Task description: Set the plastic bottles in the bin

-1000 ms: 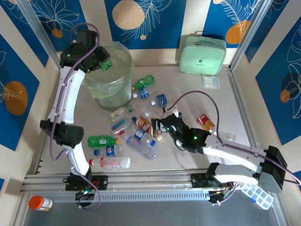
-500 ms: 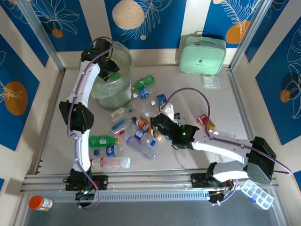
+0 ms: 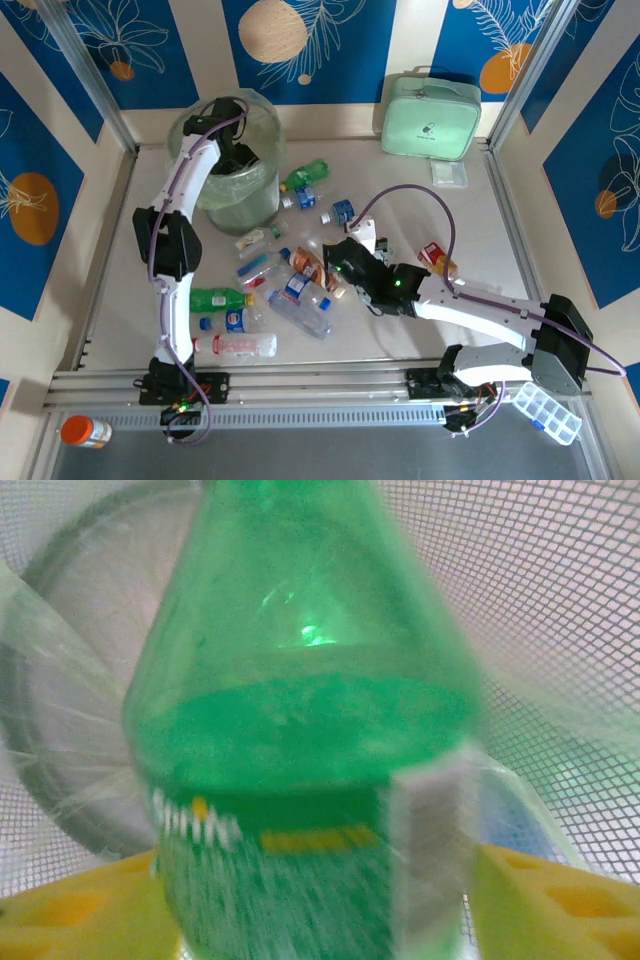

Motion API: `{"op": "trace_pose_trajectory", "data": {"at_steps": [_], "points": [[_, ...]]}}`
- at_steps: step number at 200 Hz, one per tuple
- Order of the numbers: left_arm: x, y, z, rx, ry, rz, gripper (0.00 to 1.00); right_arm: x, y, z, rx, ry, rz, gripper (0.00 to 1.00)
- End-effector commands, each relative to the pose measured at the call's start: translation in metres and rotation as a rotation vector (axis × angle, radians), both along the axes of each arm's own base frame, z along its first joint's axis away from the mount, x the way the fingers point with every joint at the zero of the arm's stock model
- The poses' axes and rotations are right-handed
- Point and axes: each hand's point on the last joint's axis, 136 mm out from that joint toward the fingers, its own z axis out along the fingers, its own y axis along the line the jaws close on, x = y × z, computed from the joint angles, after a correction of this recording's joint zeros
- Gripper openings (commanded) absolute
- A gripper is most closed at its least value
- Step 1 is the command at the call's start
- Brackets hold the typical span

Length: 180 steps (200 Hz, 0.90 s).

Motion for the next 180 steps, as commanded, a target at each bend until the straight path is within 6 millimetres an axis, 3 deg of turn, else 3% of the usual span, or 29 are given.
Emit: {"op": "trace_pose_trajectory", "data": {"at_steps": [1, 41, 63, 113, 180], "points": [[-0.002, 0.000, -0.010, -0.015, 0.026, 0.019, 0.83, 0.002, -0.003, 0.009, 0.040, -0.028, -0.027, 0.88], [-0.002, -0.006, -0.010, -0.052, 0.021, 0.016, 0.88, 0.002, -0.001, 0.010, 0.041, -0.029, -0.013, 0.88], [0.000, -0.011, 0.008, -0.052, -0.030, -0.028, 0.88, 0.001, 0.000, 0.010, 0.041, -0.029, -0.002, 0.88], [-0.021, -0.012, 0.092, 0.015, -0.211, -0.103, 0.86, -0.001, -0.001, 0.014, 0.060, -0.051, 0.017, 0.88], [-0.084, 0.004, 0.195, 0.146, -0.480, -0.132, 0.85, 0.000, -0.007, 0.015, 0.063, -0.063, -0.006, 0.88]]}}
